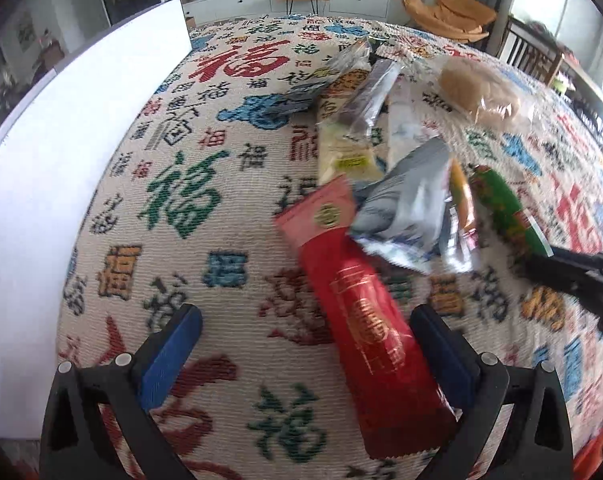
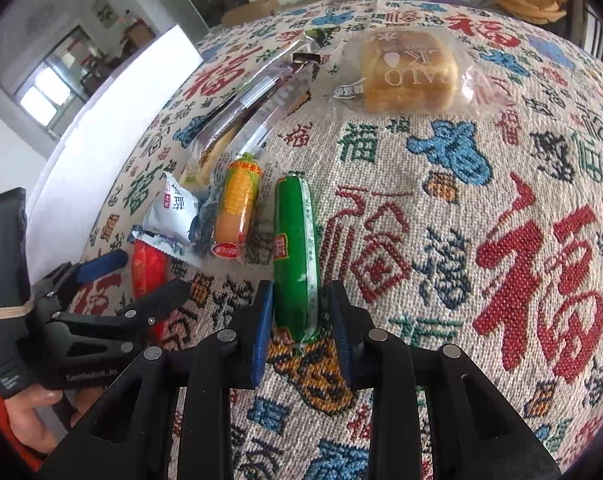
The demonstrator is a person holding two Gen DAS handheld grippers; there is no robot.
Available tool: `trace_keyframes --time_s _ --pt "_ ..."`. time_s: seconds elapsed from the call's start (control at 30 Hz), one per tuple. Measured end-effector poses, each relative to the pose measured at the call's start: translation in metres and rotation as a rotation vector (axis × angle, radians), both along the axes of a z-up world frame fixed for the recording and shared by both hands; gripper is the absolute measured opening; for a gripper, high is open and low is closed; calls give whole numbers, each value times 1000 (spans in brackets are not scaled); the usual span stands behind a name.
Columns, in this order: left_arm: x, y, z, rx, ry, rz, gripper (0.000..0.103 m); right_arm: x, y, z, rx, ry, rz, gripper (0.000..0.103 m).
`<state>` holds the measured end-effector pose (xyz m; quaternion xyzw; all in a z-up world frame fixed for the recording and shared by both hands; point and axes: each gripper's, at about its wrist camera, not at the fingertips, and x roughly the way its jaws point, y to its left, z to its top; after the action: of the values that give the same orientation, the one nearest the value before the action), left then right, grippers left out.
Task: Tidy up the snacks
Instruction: 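Close the left tool on the red pack while the right tool grips the green sausage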
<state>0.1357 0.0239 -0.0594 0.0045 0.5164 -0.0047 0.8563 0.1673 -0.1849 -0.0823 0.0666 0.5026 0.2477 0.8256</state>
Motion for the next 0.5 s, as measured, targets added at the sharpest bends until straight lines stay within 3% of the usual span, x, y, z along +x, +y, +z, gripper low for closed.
trace_keyframes --time_s 0.13,0.23,0.37,0.5 --pt "5 39 -1 -19 13 -16 103 -17 -3 -1 -73 -91 2 30" --pt "12 42 -3 -7 -3 -76 103 -22 3 -3 -104 -165 11 34" --pt "10 38 -4 -10 -74 -108 101 -27 22 -7 -131 -244 38 65" --pt "-2 41 -4 -22 -132 -119 101 -42 35 -13 -223 -321 56 76"
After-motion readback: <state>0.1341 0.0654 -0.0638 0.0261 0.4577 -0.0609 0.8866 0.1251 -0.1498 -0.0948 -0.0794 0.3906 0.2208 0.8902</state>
